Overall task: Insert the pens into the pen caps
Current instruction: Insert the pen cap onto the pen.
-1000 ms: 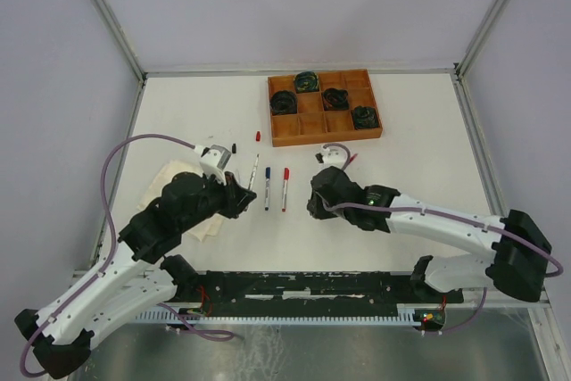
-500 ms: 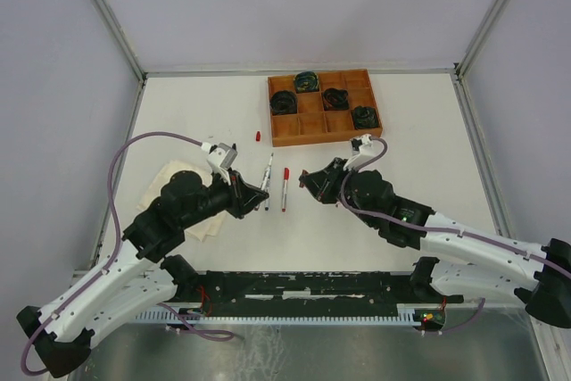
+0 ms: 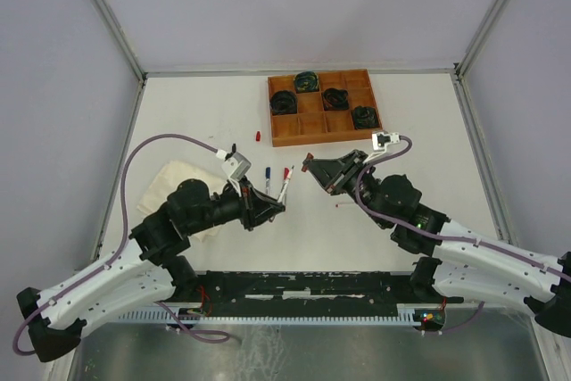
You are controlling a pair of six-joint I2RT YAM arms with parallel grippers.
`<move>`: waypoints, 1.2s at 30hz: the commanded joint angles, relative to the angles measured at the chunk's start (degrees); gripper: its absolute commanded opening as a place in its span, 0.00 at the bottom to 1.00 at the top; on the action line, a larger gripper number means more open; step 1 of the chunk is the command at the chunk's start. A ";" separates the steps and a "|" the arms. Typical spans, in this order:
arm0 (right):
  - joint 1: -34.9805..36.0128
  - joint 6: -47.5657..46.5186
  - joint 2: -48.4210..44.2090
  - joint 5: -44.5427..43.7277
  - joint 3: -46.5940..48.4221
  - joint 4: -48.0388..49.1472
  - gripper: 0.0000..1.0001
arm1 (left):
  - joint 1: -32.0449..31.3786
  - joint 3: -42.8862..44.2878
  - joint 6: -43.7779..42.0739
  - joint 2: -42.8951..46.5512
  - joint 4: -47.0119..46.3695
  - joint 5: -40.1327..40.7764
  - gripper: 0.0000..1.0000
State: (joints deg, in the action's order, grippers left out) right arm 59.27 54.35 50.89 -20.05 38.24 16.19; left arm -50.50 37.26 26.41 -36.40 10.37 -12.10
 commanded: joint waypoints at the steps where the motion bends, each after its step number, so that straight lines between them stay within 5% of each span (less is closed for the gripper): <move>1: 0.15 1.46 -1.94 -2.55 -1.10 5.66 0.04 | -3.81 -1.04 2.34 -0.16 -5.61 3.24 0.03; 36: 0.15 2.36 -0.28 0.81 0.38 8.93 0.03 | -5.97 -2.26 1.80 -0.60 -6.80 2.37 0.03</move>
State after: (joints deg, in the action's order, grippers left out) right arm 59.27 56.14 50.68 -19.94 36.93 21.06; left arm -56.12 35.20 27.27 -36.88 7.09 -8.14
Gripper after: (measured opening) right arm 0.186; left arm 0.197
